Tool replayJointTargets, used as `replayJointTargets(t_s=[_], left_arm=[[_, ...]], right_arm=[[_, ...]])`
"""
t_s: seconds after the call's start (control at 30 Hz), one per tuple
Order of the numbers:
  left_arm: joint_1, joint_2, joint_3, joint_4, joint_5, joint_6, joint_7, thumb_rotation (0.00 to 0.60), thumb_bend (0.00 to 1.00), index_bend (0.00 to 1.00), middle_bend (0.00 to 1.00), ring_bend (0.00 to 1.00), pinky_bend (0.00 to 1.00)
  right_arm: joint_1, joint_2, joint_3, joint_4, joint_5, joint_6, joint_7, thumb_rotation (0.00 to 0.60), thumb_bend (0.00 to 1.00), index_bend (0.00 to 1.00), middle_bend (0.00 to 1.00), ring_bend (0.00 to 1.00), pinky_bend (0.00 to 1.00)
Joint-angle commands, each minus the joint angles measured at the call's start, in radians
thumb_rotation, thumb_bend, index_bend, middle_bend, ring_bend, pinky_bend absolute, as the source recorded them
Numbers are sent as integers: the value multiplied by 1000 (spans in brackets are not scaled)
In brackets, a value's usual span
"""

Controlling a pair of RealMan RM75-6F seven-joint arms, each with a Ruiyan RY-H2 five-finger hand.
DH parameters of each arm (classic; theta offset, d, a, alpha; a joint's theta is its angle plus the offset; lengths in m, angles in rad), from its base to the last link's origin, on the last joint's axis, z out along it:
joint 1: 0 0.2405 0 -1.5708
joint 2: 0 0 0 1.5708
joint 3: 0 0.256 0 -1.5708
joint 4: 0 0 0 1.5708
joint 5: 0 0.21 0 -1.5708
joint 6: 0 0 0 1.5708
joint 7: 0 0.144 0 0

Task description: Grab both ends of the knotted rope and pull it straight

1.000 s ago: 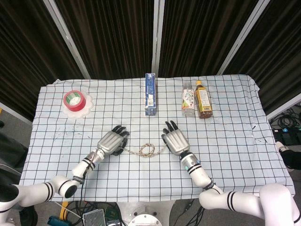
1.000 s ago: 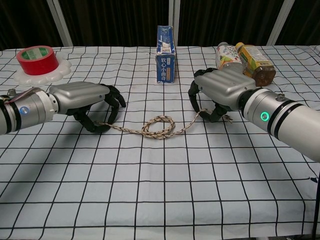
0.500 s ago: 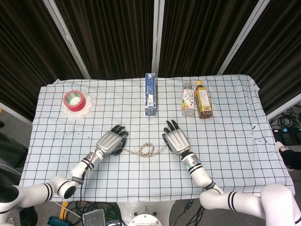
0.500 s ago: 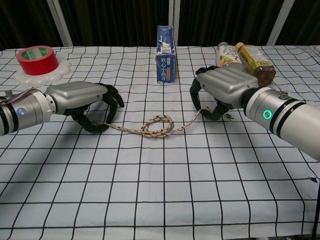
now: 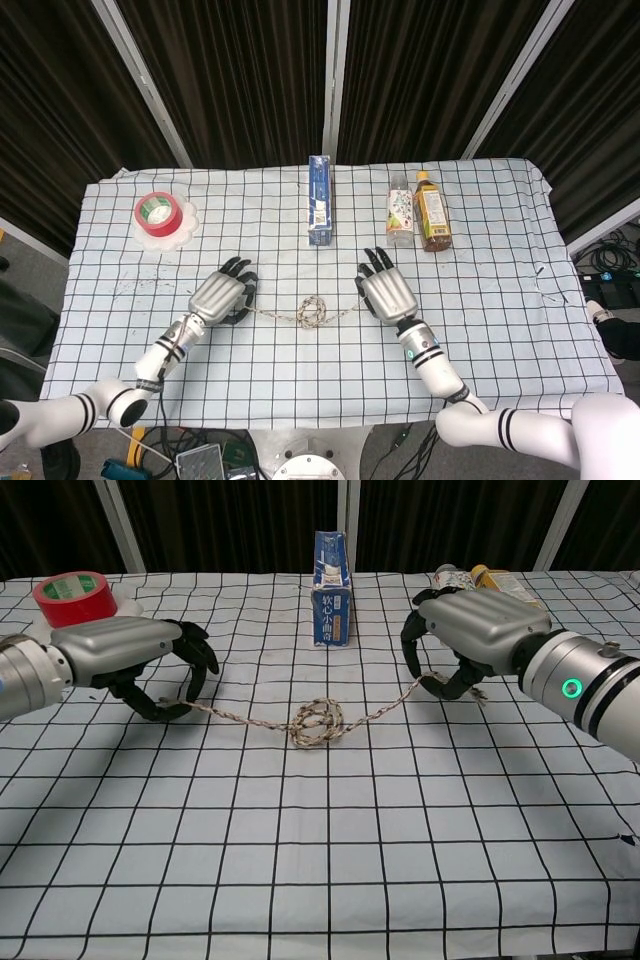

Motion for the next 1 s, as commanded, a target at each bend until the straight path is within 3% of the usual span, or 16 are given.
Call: replayJointTargets(t_s=[0.03, 0.6, 1.0], left_arm=[[20, 26, 6, -16, 12, 25, -7, 600, 498, 687, 236, 40, 0], [127, 94, 70, -10, 64, 121, -64, 600, 497, 687, 236, 40, 0], [153, 89, 70, 21, 72, 133, -76, 600, 497, 687, 236, 40, 0]], right_arm=[[-23, 39, -3, -28, -11, 24, 16, 600, 510, 737, 271, 37, 33], [-148, 216, -40, -75, -20, 92, 111, 600, 510, 735, 268, 37, 33], [-202, 243, -49, -3, 2, 86, 167, 600, 510, 735, 267, 37, 33]])
